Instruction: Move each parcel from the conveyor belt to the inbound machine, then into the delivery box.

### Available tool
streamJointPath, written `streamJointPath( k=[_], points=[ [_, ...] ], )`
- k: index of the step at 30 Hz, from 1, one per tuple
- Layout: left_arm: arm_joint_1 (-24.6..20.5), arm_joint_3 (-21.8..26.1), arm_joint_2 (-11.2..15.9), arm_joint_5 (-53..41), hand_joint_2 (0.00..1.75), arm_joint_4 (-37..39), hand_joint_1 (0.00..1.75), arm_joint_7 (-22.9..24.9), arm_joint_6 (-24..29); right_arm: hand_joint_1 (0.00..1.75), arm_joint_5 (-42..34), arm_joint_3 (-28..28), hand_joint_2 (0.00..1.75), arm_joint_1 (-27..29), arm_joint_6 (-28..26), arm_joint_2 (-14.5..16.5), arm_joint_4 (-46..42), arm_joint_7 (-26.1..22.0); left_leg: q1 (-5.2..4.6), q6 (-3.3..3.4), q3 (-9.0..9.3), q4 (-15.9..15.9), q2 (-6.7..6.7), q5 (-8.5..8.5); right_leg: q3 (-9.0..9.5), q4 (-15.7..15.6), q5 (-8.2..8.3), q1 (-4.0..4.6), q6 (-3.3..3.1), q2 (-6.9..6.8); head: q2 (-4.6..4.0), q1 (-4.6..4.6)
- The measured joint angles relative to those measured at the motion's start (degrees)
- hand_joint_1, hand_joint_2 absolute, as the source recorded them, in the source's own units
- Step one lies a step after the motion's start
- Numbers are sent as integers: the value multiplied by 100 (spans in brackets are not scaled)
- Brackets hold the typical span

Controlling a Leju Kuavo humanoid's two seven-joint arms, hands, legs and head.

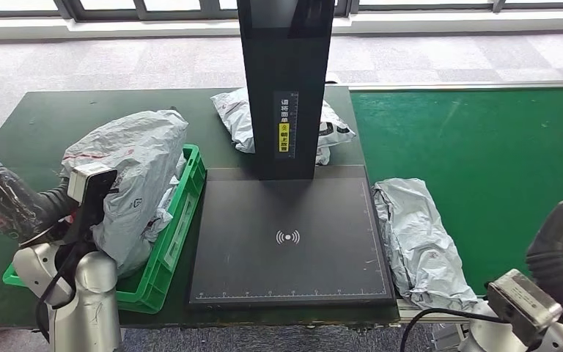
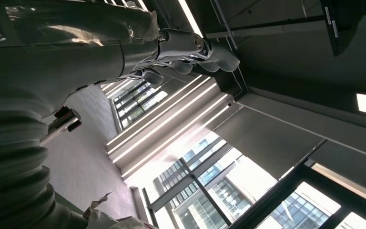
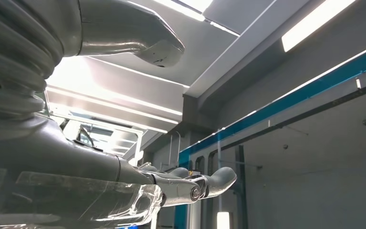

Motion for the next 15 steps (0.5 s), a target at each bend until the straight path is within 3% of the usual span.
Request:
streamJointPath(
  k=[3, 9, 15],
  points=[
    [19, 99, -4, 227, 175, -156, 0, -166, 0, 0, 12, -24, 175, 0, 0, -2, 28, 0, 2, -1, 0, 0, 0, 2, 1, 1, 1, 2, -1, 0, 0, 1],
    [79, 533, -4, 1994, 175, -772, 0, -1367, 0, 0, 132, -457, 175, -1, 0, -4, 369, 4, 5, 0, -2, 0, -7, 1, 3, 2, -1, 0, 0, -5, 0, 0],
    [118, 750, -7, 2024, 175, -963, 0, -1462, 0, 0, 136, -727, 175, -7, 0, -4, 590, 2, 4, 0, -3, 0, -11, 0, 3, 2, -3, 0, -1, -9, 0, 1]
  ],
)
